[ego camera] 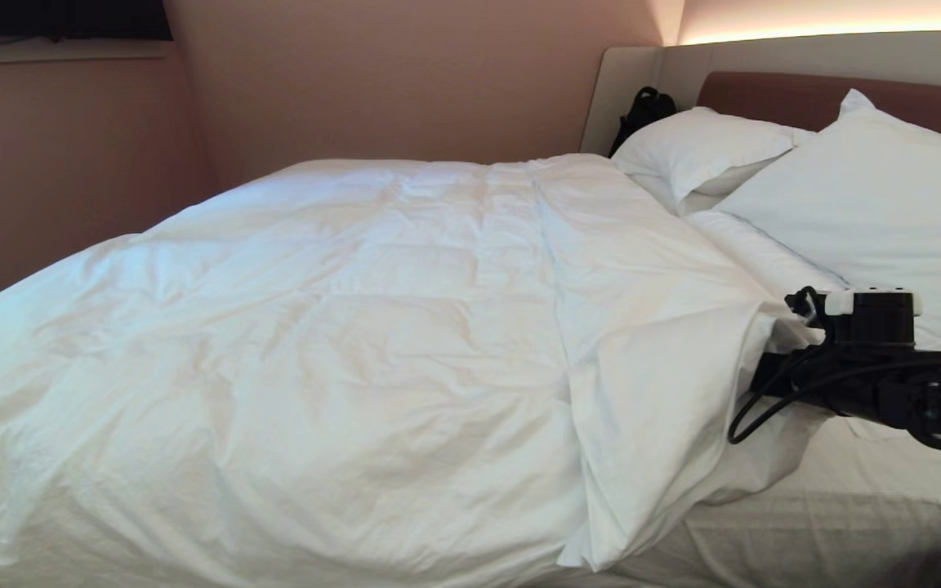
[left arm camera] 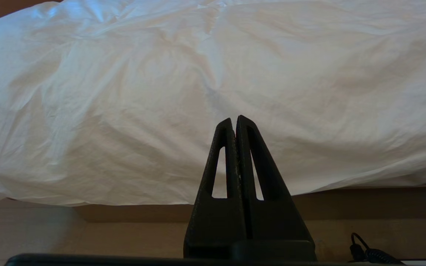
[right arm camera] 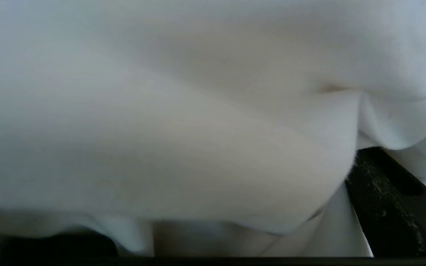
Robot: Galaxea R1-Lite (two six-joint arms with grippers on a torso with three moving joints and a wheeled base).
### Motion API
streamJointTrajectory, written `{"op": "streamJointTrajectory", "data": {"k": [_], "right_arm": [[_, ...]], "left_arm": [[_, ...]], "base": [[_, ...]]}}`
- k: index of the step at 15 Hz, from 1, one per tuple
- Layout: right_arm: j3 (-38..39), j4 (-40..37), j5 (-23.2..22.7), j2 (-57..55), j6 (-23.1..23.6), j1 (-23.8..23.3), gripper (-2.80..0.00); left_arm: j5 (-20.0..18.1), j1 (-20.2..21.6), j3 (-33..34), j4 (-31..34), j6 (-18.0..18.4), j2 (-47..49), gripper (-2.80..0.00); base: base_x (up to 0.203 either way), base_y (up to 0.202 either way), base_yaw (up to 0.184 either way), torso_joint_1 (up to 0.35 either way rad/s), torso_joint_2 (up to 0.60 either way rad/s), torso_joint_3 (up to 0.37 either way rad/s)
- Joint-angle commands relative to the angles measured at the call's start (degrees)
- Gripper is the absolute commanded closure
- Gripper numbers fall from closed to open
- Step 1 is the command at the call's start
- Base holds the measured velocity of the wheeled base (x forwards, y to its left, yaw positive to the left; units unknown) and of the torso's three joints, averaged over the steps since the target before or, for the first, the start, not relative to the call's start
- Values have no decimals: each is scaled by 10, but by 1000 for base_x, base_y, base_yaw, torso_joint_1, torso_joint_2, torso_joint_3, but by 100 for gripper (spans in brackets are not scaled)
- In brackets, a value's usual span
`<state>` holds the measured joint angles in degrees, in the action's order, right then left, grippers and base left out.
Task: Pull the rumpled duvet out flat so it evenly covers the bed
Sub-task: Flatten the corners of the folded blanket
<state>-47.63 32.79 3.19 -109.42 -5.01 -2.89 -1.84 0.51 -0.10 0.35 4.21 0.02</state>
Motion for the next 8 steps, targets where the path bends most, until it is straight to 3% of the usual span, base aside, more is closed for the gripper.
{"op": "streamJointTrajectory", "data": {"k": [1, 2, 3, 8], "right_arm": [[9, 2, 7, -10, 1, 0, -280], [11, 3, 7, -9, 1, 0, -280], [14, 3, 7, -3, 1, 0, 0], [34, -17, 8, 67, 3, 7, 0]], "left_arm": [[0, 0, 0, 0, 0, 0, 0], [0, 0, 0, 0, 0, 0, 0], [0, 0, 0, 0, 0, 0, 0], [0, 0, 0, 0, 0, 0, 0]], "base": [[0, 0, 0, 0, 0, 0], [0, 0, 0, 0, 0, 0], [0, 0, 0, 0, 0, 0], [0, 0, 0, 0, 0, 0]]}}
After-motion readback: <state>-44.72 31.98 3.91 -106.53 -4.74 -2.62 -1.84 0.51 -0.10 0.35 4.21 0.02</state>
